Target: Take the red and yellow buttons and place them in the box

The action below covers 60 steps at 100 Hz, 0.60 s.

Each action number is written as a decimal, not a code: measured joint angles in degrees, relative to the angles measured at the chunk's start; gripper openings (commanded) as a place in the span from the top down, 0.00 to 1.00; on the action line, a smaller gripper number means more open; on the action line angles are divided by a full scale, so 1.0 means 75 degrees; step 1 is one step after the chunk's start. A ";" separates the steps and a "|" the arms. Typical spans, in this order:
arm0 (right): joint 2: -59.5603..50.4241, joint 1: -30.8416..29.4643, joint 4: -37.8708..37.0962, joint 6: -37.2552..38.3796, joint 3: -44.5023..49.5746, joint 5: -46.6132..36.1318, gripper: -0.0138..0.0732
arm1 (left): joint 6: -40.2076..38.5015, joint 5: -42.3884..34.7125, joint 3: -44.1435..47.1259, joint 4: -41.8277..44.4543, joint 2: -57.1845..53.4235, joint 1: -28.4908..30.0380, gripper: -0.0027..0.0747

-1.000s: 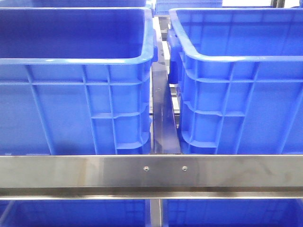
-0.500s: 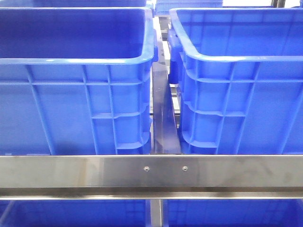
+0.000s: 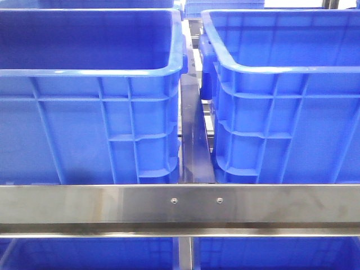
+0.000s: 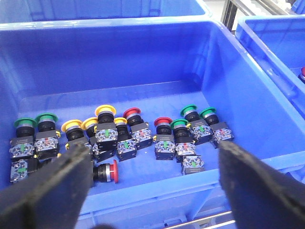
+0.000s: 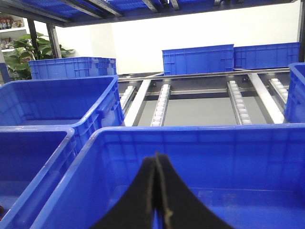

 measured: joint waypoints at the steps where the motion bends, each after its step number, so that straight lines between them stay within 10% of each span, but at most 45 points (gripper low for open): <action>1: 0.0000 0.0000 0.0000 0.0015 0.0000 0.0000 0.97 | 0.0000 -0.0007 0.0000 0.0000 0.0000 0.0000 0.27; 60: 0.0000 0.0000 0.0000 0.0015 0.0003 0.0013 0.97 | 0.0000 -0.0236 -0.2091 0.0138 0.4235 0.0000 0.27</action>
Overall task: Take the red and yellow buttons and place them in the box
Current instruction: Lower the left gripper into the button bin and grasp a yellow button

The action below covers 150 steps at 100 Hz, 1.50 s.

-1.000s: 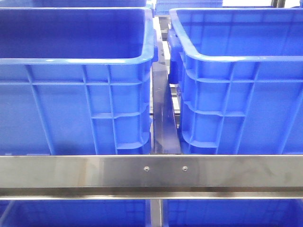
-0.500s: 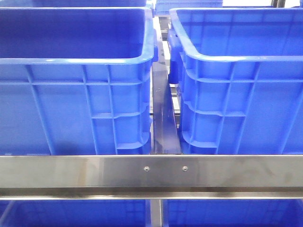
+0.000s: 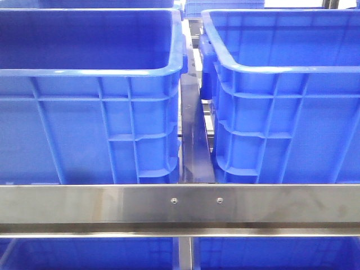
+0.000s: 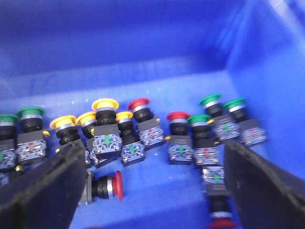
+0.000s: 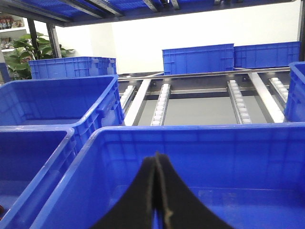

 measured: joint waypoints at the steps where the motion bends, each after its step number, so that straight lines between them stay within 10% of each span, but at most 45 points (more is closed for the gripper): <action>1: 0.0000 0.0000 0.0000 0.0000 0.0000 0.0000 0.97 | 0.0000 0.0000 -0.0066 0.0014 0.0139 0.0000 0.27; 150: 0.0000 0.0000 0.0016 0.0016 0.0000 0.0166 0.97 | 0.0000 -0.0667 -0.1337 0.0180 0.4693 0.0649 0.28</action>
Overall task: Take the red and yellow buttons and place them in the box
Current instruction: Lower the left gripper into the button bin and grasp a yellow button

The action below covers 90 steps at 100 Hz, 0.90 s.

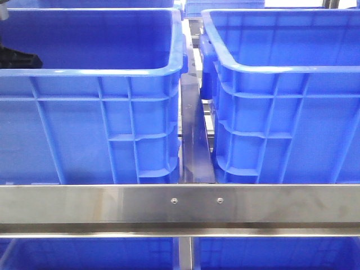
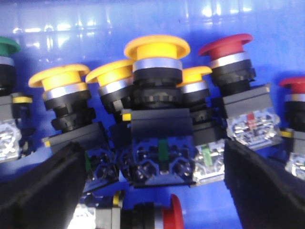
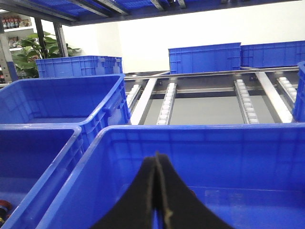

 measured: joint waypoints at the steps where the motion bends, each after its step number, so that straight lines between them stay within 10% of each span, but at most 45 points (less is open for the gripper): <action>1: 0.0000 0.0000 0.0000 0.0000 0.0000 0.0000 0.97 | 0.0000 -0.0018 0.0000 0.0000 0.0000 0.0000 0.28; 15: 0.0000 0.0000 0.0000 0.0000 0.0000 0.0000 0.97 | 0.0000 -0.0050 0.0000 0.0000 0.0047 0.0000 0.41; 42: 0.0000 0.0000 0.0000 0.0000 0.0000 0.0010 0.97 | 0.0000 -0.0067 0.0000 0.0000 0.0047 0.0000 0.99; 90: 0.0000 0.0000 0.0000 0.0000 0.0000 0.0010 0.97 | 0.0000 0.0752 0.0000 0.0000 -0.1487 -0.0075 0.99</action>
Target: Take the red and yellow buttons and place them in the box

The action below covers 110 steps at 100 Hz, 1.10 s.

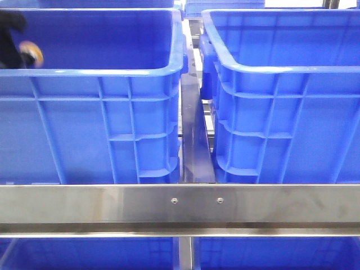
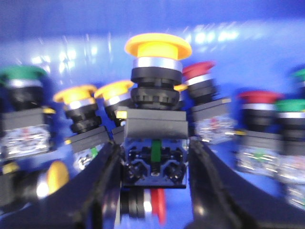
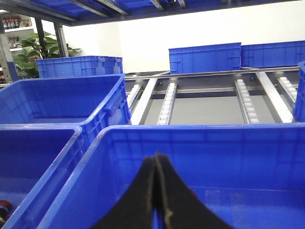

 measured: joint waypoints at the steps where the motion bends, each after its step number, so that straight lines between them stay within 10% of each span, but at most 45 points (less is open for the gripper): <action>1: 0.0000 0.0000 0.0000 0.0000 0.0000 0.0000 0.97 | 0.0000 0.0035 0.0000 0.0014 -0.0089 -0.0002 0.99; 69: 0.0000 0.0000 0.0000 0.0000 0.0000 0.0000 0.96 | 0.0014 0.1193 0.0000 0.0025 -0.3309 -0.4281 0.99; 110: 0.0000 0.0000 0.0338 0.0000 0.0000 0.0644 0.30 | 0.0014 0.1227 0.0000 0.0025 -0.3309 -0.4965 0.99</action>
